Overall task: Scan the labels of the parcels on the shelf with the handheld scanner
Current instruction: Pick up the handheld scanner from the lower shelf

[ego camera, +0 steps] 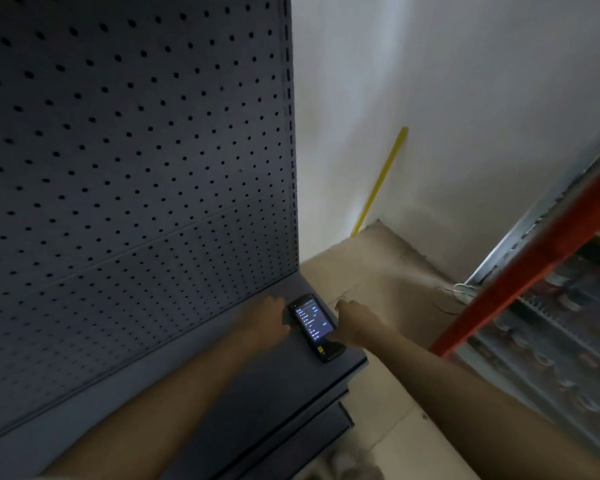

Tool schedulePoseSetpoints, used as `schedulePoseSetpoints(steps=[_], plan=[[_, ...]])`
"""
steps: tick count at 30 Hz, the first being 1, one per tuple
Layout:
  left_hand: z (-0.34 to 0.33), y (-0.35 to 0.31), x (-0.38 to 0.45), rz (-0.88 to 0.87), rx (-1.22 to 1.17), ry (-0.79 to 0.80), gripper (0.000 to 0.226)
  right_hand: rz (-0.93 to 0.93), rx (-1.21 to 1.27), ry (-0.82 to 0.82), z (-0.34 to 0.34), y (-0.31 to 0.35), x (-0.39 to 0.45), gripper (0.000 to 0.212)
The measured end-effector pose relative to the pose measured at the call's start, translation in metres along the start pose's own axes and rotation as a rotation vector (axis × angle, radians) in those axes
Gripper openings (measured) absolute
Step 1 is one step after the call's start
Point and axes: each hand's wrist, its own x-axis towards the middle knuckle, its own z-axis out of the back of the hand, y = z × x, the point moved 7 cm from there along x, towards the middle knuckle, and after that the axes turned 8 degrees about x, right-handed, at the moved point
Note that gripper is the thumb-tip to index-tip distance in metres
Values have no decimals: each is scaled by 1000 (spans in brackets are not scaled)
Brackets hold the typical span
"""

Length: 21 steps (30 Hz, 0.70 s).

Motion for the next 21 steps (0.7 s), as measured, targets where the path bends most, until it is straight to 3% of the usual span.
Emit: schedulePoseSetpoints(steps=[6,11,17,21], plan=[[-29,7,7,200,-53,50,46,-25,136,101,-31,-15,36,95],[-63,6,5,303,-116,133,50,-13,163,137,-55,-13,52,111],[-83,22,-3,389,-197,174,48,6,24,-3,-63,-3,57,110],[-82,29,-10,428,-237,157,50,-28,-34,-10,-63,0,61,110]])
